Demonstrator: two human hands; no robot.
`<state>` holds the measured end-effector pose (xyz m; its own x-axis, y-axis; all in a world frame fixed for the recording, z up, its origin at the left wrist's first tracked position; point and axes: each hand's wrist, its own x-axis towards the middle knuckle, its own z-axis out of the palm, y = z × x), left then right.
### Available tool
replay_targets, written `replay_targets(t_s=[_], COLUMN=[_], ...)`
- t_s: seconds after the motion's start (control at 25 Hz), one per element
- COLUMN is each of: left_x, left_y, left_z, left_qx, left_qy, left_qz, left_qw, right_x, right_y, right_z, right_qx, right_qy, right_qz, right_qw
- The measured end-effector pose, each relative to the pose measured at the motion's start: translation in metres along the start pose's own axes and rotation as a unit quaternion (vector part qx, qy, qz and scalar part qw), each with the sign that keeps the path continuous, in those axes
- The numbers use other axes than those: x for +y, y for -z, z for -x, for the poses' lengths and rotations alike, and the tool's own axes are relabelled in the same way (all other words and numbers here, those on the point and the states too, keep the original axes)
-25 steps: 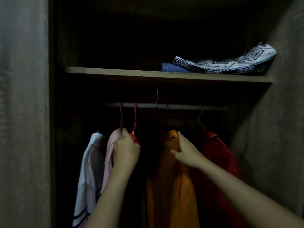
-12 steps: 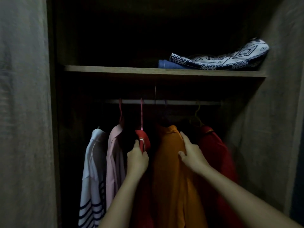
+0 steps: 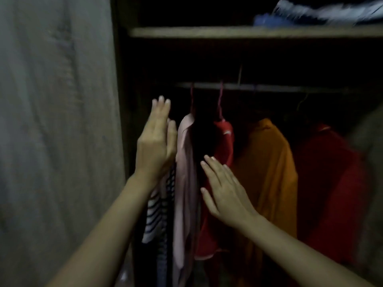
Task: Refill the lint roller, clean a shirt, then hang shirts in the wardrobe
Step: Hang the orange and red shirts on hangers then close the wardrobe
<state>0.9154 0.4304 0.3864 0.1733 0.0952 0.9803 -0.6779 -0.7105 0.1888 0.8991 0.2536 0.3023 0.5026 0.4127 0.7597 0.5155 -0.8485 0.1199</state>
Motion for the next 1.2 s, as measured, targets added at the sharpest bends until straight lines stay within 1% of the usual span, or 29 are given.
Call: replay_targets(t_s=[0.08, 0.24, 0.36, 0.48, 0.56, 0.6, 0.68, 0.8, 0.84, 0.92, 1.0, 1.12, 1.2], left_x=[-0.027, -0.067, -0.086, -0.106, -0.118, -0.124, -0.135, -0.149, -0.152, -0.154, -0.154, -0.150, -0.143], left_y=[0.029, 0.081, 0.104, 0.118, 0.124, 0.126, 0.128, 0.132, 0.134, 0.136, 0.137, 0.128, 0.115], left_z=[0.023, 0.082, 0.124, 0.167, 0.182, 0.182, 0.178, 0.177, 0.176, 0.173, 0.170, 0.169, 0.170], left_qx=[-0.043, -0.147, -0.212, -0.315, -0.369, -0.385, -0.400, -0.401, -0.405, -0.414, -0.422, -0.416, -0.406], left_qy=[-0.015, 0.025, 0.037, 0.036, 0.028, 0.020, -0.013, -0.086, -0.098, -0.113, -0.139, -0.201, -0.245], left_qz=[-0.069, -0.160, -0.205, -0.256, -0.283, -0.287, -0.295, -0.321, -0.327, -0.324, -0.317, -0.309, -0.287], left_qw=[0.997, 0.976, 0.955, 0.913, 0.885, 0.877, 0.868, 0.853, 0.848, 0.843, 0.838, 0.831, 0.832], right_x=[-0.037, -0.105, -0.144, -0.173, -0.186, -0.190, -0.194, -0.198, -0.200, -0.202, -0.205, -0.196, -0.182], right_y=[-0.038, -0.093, -0.122, -0.155, -0.172, -0.178, -0.186, -0.193, -0.191, -0.191, -0.189, -0.179, -0.167], right_z=[0.024, 0.063, 0.088, 0.111, 0.112, 0.109, 0.101, 0.087, 0.082, 0.077, 0.078, 0.089, 0.101], right_qx=[-0.039, -0.117, -0.170, -0.257, -0.323, -0.335, -0.337, -0.356, -0.361, -0.363, -0.360, -0.380, -0.400], right_qy=[0.042, 0.099, 0.147, 0.211, 0.252, 0.262, 0.295, 0.383, 0.389, 0.382, 0.391, 0.376, 0.364], right_qz=[-0.031, -0.098, -0.102, -0.065, -0.003, 0.043, 0.149, 0.229, 0.232, 0.220, 0.251, 0.271, 0.247], right_qw=[0.998, 0.983, 0.969, 0.941, 0.912, 0.904, 0.881, 0.821, 0.815, 0.821, 0.809, 0.800, 0.804])
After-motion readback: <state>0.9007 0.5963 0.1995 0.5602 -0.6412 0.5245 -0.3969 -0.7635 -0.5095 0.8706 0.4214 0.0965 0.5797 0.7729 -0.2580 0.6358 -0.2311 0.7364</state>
